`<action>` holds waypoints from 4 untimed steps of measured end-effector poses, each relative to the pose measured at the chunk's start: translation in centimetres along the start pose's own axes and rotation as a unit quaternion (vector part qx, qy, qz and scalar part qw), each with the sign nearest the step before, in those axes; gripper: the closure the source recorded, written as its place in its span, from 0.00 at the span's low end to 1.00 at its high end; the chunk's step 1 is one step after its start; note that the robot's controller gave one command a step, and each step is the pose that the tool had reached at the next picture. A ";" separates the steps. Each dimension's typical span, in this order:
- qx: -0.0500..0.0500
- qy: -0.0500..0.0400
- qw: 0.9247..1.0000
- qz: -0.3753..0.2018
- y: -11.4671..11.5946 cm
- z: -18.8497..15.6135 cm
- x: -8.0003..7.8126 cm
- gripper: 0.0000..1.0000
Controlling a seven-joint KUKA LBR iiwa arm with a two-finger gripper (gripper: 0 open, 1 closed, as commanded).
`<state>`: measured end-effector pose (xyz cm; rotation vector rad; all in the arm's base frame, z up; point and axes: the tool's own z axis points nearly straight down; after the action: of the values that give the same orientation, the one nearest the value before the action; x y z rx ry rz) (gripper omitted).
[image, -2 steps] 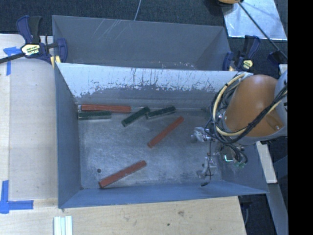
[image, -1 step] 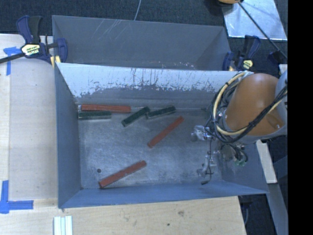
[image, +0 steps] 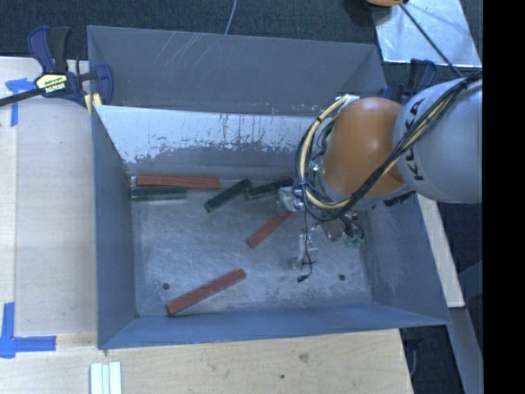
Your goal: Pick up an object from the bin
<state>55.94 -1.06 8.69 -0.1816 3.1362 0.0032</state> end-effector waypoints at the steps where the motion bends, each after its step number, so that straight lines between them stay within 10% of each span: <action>1: 0.001 -0.002 0.985 0.171 0.2 -3.2 -1.4 0.00; 2: 0.001 -0.003 1.000 0.023 1.5 -2.5 -2.8 0.00; 3: 0.001 -0.001 1.000 0.001 2.3 1.0 -4.1 0.00; 4: 0.001 -0.004 0.989 -0.147 2.2 1.4 -4.4 1.00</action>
Offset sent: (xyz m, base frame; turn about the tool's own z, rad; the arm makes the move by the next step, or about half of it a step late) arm 0.0373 0.0332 0.0131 -0.2514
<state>60.06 1.68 7.25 -0.6398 3.0675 0.0010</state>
